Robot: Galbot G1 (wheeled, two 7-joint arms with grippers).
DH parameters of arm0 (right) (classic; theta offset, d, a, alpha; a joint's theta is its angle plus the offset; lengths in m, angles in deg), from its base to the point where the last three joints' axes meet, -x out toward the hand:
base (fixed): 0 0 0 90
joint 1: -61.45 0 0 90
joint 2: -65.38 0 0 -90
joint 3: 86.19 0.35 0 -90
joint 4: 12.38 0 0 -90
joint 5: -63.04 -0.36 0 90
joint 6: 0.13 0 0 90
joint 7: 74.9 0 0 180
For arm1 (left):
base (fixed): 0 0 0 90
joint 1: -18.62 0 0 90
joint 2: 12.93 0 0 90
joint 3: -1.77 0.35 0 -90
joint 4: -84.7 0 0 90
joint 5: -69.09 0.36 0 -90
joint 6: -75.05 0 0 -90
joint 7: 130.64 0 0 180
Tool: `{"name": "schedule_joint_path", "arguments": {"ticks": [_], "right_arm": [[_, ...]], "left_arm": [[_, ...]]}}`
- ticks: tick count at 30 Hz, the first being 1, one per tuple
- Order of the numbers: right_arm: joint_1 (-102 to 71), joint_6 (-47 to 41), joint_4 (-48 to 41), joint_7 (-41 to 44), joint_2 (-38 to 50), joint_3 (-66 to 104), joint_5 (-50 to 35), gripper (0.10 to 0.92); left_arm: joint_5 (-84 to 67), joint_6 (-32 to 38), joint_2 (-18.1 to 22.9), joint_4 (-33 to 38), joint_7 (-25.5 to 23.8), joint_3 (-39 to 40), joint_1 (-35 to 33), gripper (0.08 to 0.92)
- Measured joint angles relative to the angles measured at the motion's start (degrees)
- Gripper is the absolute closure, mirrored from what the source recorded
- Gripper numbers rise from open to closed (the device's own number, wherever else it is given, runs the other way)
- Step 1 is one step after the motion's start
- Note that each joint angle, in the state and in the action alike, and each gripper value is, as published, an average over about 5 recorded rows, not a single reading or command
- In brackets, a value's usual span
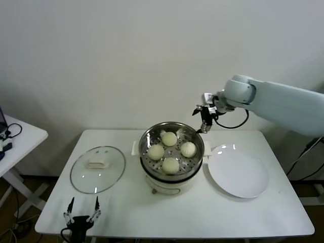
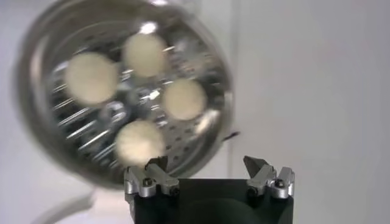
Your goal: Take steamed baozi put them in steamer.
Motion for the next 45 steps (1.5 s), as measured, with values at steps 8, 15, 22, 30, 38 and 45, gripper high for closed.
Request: {"name": "schedule_joint_path", "arguments": {"ticks": [8, 15, 22, 30, 38, 45], "right_arm": [[-15.8, -0.4, 4.8, -18.2, 7.8, 18.8, -6.6, 0.203], [-34.0, 1.5, 10.2, -30.3, 13.1, 37.7, -8.9, 0.203], [-59.1, 5.1, 16.4, -37.2, 14.9, 61.7, -7.0, 0.203], [-89.0, 14.2, 22.0, -40.7, 7.5, 88.9, -0.3, 0.203], [-112.8, 27.0, 23.3, -41.5, -5.0, 103.2, 5.6, 0.203], [-125.6, 36.4, 23.0, -41.4, -14.7, 107.6, 8.3, 0.203]], "left_arm": [[-1.1, -0.3, -0.7, 0.2, 0.1, -0.5, 0.5, 0.177], [-2.0, -0.6, -1.3, 0.1, 0.0, -0.9, 1.2, 0.177], [-2.6, -0.8, -1.7, 0.0, 0.0, -1.0, 1.6, 0.177], [-3.3, -0.8, -1.8, 0.5, 0.0, -0.8, 1.8, 0.177], [-4.0, -0.6, -1.7, 1.1, 0.0, -0.9, 1.5, 0.177], [-4.3, -0.4, -1.4, 1.5, -0.1, -0.8, 1.2, 0.177]]}}
